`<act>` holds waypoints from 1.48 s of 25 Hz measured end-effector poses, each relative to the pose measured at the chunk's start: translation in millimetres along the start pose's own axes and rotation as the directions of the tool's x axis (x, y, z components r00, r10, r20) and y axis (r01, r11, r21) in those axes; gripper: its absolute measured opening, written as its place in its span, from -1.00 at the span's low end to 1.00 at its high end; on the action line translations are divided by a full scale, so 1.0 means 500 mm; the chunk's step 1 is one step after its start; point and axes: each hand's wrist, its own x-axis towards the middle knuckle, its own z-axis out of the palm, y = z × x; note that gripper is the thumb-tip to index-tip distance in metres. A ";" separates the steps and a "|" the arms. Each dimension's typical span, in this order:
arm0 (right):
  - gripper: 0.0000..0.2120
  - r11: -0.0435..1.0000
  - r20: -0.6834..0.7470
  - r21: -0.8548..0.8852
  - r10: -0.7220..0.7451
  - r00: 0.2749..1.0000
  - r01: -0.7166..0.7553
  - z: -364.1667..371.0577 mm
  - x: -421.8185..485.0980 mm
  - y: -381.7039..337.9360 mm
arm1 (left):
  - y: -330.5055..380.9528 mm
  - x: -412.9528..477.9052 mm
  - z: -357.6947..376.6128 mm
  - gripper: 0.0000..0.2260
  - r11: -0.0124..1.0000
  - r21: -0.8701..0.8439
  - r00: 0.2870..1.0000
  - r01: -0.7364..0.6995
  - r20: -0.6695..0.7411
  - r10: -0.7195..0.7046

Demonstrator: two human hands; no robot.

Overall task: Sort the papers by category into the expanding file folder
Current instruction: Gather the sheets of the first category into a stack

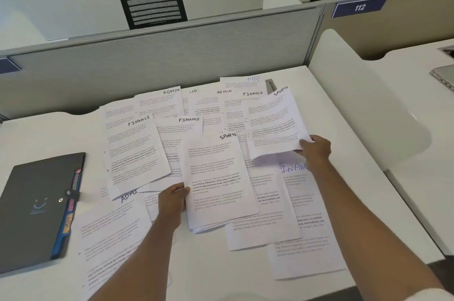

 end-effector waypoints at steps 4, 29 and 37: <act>-0.75 0.958 0.147 0.249 0.104 0.984 -0.139 0.014 -0.078 0.038 | 0.002 -0.005 0.000 -0.87 1.000 -0.012 1.000 0.005 -0.007 -0.005; -0.60 0.730 0.228 -0.522 -0.380 0.896 0.442 0.046 -0.334 0.216 | -0.002 -0.043 -0.056 -0.81 0.986 -0.166 0.991 0.001 0.134 0.022; -0.08 0.432 0.179 -0.865 -0.210 0.961 0.256 0.010 -0.304 0.229 | -0.037 -0.046 -0.180 -0.78 0.985 -0.170 0.990 0.024 0.139 0.000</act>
